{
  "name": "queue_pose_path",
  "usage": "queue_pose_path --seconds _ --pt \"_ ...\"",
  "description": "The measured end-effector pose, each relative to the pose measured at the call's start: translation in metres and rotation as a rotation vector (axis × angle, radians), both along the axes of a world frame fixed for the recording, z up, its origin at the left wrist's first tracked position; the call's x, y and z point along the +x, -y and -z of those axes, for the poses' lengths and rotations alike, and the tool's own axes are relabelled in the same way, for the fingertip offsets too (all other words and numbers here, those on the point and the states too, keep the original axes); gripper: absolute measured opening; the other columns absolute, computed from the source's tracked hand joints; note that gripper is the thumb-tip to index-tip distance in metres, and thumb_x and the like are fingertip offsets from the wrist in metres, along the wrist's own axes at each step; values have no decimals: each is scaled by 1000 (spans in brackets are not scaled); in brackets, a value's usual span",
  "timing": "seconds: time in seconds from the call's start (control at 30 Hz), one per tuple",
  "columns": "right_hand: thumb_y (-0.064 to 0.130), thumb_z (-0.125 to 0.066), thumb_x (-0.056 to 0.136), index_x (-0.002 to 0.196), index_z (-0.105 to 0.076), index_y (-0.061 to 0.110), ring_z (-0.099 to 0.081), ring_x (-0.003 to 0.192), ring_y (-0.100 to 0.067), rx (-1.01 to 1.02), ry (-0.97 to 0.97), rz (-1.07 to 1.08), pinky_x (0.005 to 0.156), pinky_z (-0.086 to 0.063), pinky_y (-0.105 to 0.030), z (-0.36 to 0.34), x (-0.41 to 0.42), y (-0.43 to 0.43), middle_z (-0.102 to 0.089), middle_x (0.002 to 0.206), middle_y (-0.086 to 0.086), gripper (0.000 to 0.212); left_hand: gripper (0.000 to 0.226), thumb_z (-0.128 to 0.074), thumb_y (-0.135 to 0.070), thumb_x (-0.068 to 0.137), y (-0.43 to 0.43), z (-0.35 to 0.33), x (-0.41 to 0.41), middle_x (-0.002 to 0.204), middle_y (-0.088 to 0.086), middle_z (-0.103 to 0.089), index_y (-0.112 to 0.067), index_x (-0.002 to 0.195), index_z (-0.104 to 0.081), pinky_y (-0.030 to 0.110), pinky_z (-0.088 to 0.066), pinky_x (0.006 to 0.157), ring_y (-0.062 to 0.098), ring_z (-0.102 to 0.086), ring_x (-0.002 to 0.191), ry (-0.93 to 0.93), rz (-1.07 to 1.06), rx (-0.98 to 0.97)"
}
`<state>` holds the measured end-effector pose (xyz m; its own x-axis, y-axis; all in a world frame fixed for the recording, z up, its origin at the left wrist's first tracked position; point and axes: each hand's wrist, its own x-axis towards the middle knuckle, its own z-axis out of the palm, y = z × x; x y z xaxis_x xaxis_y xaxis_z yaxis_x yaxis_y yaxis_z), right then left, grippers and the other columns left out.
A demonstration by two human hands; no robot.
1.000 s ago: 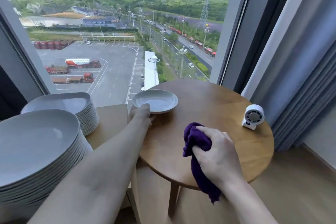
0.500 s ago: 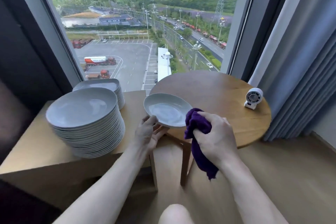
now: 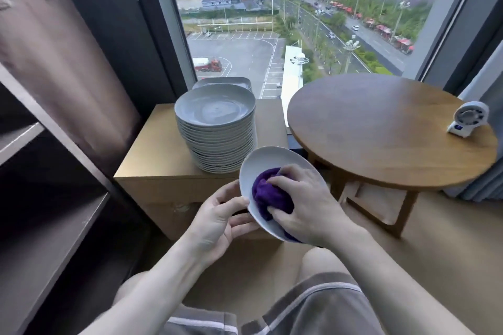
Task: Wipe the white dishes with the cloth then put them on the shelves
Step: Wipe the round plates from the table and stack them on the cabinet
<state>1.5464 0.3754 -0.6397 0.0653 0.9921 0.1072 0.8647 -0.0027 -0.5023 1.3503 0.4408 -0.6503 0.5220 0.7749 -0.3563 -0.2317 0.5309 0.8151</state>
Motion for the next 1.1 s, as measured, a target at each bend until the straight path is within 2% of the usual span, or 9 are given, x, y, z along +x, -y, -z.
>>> queue_pose_path --seconds 0.07,0.13,0.27,0.37,0.53,0.67,0.8,0.93,1.1 --pt "72 -53 85 146 -41 50 -20 144 -8 -94 -78 -77 118 -24 -33 9 -12 2 -26 157 20 66 67 -78 -9 75 0 1 -22 118 26 -74 -13 138 -58 42 -64 71 40 -77 92 -22 -32 27" --pt "77 -48 86 148 -34 58 -16 147 -4 -156 -191 -94 121 -21 -33 14 -21 2 -14 162 24 66 67 -77 -7 75 1 5 -39 116 25 -75 -11 138 -56 43 -64 71 38 -77 91 -48 -47 56" --pt "60 -52 94 151 -32 51 -31 143 -14 -63 -82 -113 114 -37 -34 22 -46 2 -23 160 17 62 73 -84 -11 71 -1 13 -59 111 23 -76 -12 137 -55 42 -64 71 36 -78 89 -75 -57 81" --pt "52 -50 89 150 -31 50 -31 142 -14 -38 -31 -212 111 -43 -38 28 -58 8 -26 158 17 64 71 -84 -11 73 -6 16 -67 112 26 -75 -13 138 -55 41 -64 70 38 -77 89 -73 -24 71" --pt "35 -52 90 141 -55 36 -46 132 -27 196 85 -273 94 -55 -49 31 -64 7 -45 153 2 51 66 -81 -9 78 -12 18 -72 118 26 -73 -12 140 -58 44 -63 74 39 -76 94 -73 83 59" --pt "22 -58 91 133 -67 23 -54 124 -44 375 296 -219 84 -54 -58 37 -60 -3 -55 145 -13 42 62 -85 -20 71 -12 20 -69 121 23 -74 -19 131 -71 43 -63 76 36 -75 100 -107 176 93" --pt "15 -72 87 137 -63 22 -51 126 -48 305 355 -62 86 -53 -60 40 -55 -4 -53 147 -16 51 56 -85 -23 72 -10 25 -65 121 22 -74 -24 127 -75 41 -63 77 32 -76 100 -129 228 118" --pt "22 -63 95 144 -56 26 -43 135 -45 203 370 39 96 -49 -59 35 -49 -7 -47 152 -14 49 57 -88 -23 69 -7 27 -63 117 21 -76 -25 125 -76 39 -63 73 30 -77 95 -123 203 114" --pt "28 -57 95 148 -48 31 -40 131 -40 67 426 116 89 -49 -48 31 -43 -9 -40 156 -7 54 58 -88 -19 63 -15 26 -71 110 21 -78 -23 120 -79 38 -63 67 29 -78 87 -133 148 114"
